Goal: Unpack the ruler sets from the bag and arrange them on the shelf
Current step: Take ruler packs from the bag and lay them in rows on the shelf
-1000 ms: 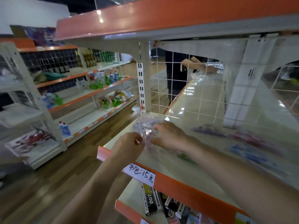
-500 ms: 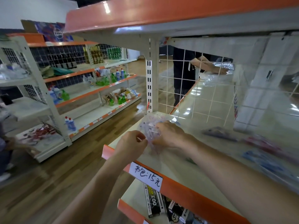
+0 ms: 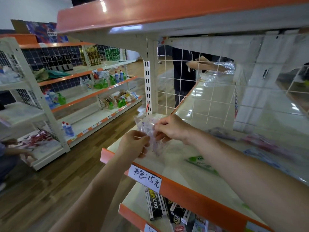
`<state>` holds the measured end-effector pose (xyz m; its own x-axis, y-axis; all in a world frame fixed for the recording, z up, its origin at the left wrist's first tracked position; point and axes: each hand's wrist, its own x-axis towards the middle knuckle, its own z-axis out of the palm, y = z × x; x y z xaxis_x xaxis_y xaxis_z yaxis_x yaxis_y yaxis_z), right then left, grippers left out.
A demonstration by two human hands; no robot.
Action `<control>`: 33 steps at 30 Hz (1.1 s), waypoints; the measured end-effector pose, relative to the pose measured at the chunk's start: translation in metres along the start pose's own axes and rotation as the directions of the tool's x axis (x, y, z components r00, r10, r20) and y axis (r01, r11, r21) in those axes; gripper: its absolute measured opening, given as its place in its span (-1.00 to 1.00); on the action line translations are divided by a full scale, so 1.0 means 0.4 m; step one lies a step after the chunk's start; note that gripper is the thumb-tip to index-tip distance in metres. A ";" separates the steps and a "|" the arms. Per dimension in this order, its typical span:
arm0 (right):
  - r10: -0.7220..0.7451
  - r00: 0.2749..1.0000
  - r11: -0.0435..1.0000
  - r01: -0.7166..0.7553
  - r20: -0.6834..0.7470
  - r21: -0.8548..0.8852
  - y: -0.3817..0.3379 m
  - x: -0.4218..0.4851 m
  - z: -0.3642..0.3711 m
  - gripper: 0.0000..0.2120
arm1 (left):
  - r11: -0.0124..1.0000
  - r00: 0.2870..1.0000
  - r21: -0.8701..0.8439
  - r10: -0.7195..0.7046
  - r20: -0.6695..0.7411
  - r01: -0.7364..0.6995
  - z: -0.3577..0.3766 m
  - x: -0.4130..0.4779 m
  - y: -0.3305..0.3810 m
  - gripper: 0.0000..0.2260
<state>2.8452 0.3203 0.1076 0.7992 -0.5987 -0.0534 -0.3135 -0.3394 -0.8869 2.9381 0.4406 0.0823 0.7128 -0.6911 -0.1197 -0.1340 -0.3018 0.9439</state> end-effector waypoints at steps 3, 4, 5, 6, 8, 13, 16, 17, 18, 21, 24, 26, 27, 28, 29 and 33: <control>-0.013 0.996 0.983 -0.004 -0.091 -0.183 0.014 0.005 -0.017 -0.76 | 1.000 0.999 -0.013 -0.027 -0.026 0.026 -0.015 -0.001 -0.006 -0.91; -0.025 0.993 0.960 -0.008 -0.116 -0.278 0.024 0.005 -0.024 -0.74 | 0.999 0.999 -0.015 -0.033 -0.030 0.033 -0.018 -0.004 -0.008 -0.92; -0.026 0.992 0.927 -0.022 -0.122 -0.373 0.033 0.003 -0.028 -0.72 | 0.999 0.999 -0.020 -0.035 -0.032 0.035 -0.021 -0.005 -0.011 -0.92; -0.009 0.994 0.888 -0.042 -0.109 -0.458 0.041 -0.002 -0.028 -0.71 | 0.999 0.999 -0.026 -0.034 -0.031 0.033 -0.021 -0.007 -0.013 -0.92; 0.059 0.996 0.815 -0.083 -0.060 -0.573 0.050 -0.014 -0.016 -0.67 | 0.999 0.999 -0.029 -0.023 -0.028 0.023 -0.020 -0.010 -0.017 -0.94; 0.119 0.992 0.699 -0.120 -0.051 -0.705 0.062 -0.007 0.036 -0.41 | 0.998 0.999 -0.051 -0.027 -0.028 0.025 -0.023 -0.010 -0.019 -0.94; 0.137 0.987 0.667 -0.157 -0.087 -0.728 0.067 0.002 0.055 -0.28 | 0.998 0.999 -0.052 -0.031 -0.020 0.030 -0.025 -0.014 -0.018 -0.93; 0.134 0.987 0.671 -0.156 -0.089 -0.724 0.067 0.004 0.058 -0.29 | 0.998 0.999 -0.048 -0.030 -0.016 0.029 -0.025 -0.016 -0.018 -0.93; 0.130 0.988 0.681 -0.153 -0.087 -0.716 0.068 0.006 0.059 -0.31 | 0.998 0.999 -0.048 -0.030 -0.012 0.029 -0.025 -0.018 -0.017 -0.93; 0.124 0.988 0.703 -0.155 -0.095 -0.694 0.067 0.006 0.057 -0.33 | 0.999 1.000 -0.047 -0.028 -0.005 0.028 -0.023 -0.020 -0.017 -0.94; 0.124 0.986 0.725 -0.165 -0.109 -0.669 0.064 0.004 0.054 -0.28 | 0.998 1.000 -0.052 -0.028 -0.009 0.028 -0.023 -0.021 -0.017 -0.94; 0.105 0.986 0.743 -0.163 -0.128 -0.650 0.066 0.004 0.054 -0.25 | 0.998 1.000 -0.064 -0.029 -0.008 0.029 -0.024 -0.021 -0.017 -0.94; 0.097 0.986 0.751 -0.164 -0.138 -0.639 0.067 0.005 0.053 -0.24 | 0.997 1.000 -0.068 -0.028 -0.005 0.028 -0.024 -0.021 -0.018 -0.94; 0.096 0.984 0.762 -0.168 -0.147 -0.625 0.068 0.006 0.053 -0.22 | 0.998 1.000 -0.065 -0.026 -0.002 0.026 -0.024 -0.020 -0.018 -0.94; 0.098 0.983 0.778 -0.173 -0.156 -0.604 0.070 0.006 0.053 -0.20 | 0.998 1.000 -0.058 -0.025 0.002 0.025 -0.025 -0.020 -0.019 -0.94; 0.063 0.984 0.859 -0.137 -0.164 -0.494 0.070 -0.001 0.043 -0.35 | 0.999 1.000 -0.032 -0.019 0.006 0.019 -0.023 -0.018 -0.021 -0.94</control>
<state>2.8451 0.3235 0.0747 0.6830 -0.7296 -0.0335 -0.6321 -0.5675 -0.5277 2.9403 0.4542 0.0781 0.7111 -0.6891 -0.1392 -0.0988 -0.2939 0.9507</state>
